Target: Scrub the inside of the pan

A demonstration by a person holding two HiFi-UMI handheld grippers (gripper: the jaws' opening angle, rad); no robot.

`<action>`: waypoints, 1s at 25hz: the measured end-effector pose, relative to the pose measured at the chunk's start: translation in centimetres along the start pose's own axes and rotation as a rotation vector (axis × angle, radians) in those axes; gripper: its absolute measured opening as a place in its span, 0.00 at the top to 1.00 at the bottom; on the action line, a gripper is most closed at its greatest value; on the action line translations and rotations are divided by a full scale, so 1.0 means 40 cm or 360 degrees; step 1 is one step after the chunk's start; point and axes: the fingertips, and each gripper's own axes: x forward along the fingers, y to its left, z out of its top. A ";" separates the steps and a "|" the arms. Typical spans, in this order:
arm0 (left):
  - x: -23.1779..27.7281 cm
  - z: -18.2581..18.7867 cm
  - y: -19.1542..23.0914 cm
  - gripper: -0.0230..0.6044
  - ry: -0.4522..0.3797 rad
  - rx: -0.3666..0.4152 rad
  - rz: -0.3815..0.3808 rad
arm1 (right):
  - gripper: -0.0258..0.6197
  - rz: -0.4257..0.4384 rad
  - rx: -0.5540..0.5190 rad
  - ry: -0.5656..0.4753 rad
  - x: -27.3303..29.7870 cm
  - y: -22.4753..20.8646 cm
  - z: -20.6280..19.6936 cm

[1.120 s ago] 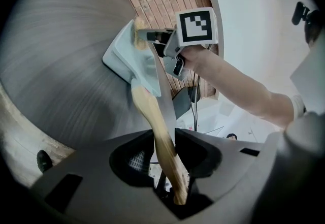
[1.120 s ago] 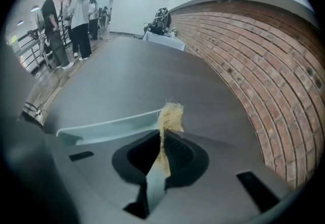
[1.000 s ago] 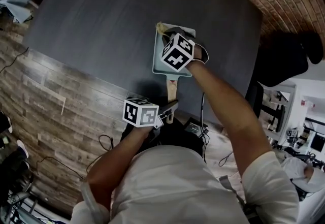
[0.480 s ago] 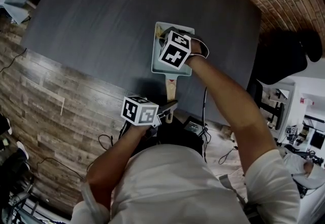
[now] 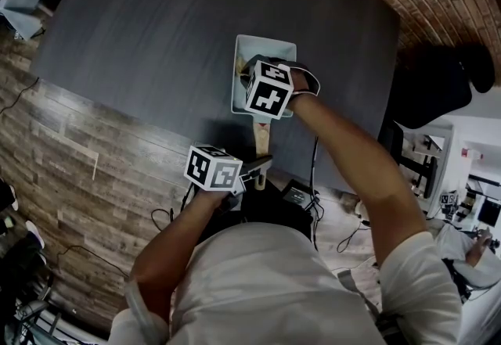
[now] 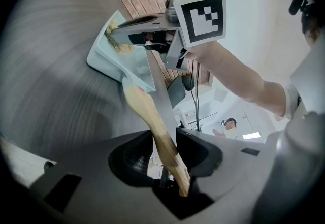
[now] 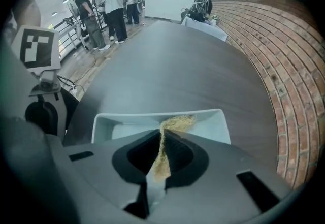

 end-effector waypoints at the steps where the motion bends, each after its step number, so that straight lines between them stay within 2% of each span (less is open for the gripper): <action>1: 0.000 0.000 0.000 0.74 0.0004 0.0003 -0.0002 | 0.91 0.0015 -0.0010 0.0000 0.000 0.009 0.000; 14: 0.006 -0.001 0.001 0.73 0.0030 0.0017 -0.0015 | 0.91 0.0238 -0.0118 -0.0039 -0.014 0.114 0.006; 20: 0.004 0.001 0.000 0.73 0.0040 0.0027 -0.0012 | 0.91 0.0419 -0.0279 -0.0007 -0.026 0.160 -0.003; 25: 0.001 -0.001 0.001 0.73 0.0035 0.0030 -0.0003 | 0.91 0.0595 -0.0294 -0.0003 -0.042 0.187 -0.009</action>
